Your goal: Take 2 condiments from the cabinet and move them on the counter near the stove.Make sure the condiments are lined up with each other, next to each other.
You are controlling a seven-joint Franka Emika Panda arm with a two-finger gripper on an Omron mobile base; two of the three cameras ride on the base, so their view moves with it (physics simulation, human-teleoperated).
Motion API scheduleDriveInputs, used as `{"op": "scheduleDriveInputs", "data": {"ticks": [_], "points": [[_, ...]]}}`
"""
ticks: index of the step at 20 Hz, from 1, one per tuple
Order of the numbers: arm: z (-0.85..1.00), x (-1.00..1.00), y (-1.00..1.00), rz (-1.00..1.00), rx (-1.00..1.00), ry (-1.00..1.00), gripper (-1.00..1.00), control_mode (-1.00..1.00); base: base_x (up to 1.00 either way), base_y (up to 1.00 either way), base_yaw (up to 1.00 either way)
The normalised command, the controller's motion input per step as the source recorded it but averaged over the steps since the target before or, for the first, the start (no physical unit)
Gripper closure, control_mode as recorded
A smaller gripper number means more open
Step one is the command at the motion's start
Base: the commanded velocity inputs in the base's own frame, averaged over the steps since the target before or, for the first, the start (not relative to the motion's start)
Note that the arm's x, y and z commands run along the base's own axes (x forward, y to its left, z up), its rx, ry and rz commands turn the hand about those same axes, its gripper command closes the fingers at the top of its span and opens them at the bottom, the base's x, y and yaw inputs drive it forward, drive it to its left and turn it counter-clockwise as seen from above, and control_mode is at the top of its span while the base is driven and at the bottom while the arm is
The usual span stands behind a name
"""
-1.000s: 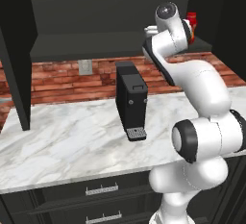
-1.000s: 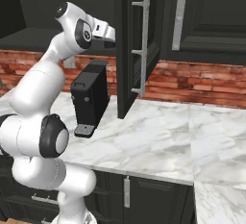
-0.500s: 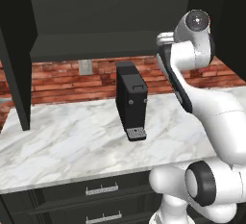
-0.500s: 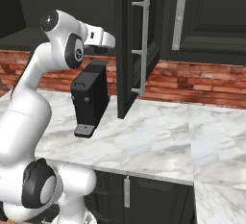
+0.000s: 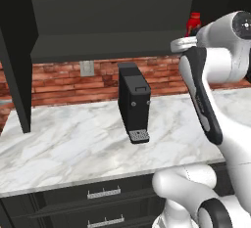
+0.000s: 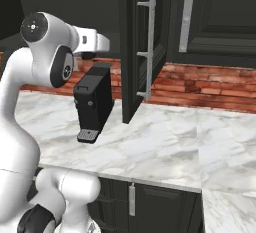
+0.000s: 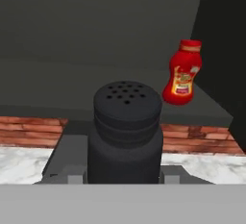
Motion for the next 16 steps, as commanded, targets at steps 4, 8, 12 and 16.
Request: {"op": "scheduleDriveInputs", "data": {"ticks": [4, 8, 12, 16], "points": [[0.06, -0.86, 0.28, 0.14, 0.00, -0.01, 1.00, -1.00, 0.00, 0.00, 0.00], [0.00, -0.71, 0.23, 0.09, 0.00, 0.00, 1.00, -1.00, 0.00, 0.00, 0.00], [0.00, -0.46, 0.16, 0.00, 0.00, 0.00, 1.00, -1.00, 0.00, 0.00, 0.00], [0.00, -0.43, 0.07, 0.00, 0.00, 0.00, 1.00, -1.00, 0.00, 0.00, 0.00]]}}
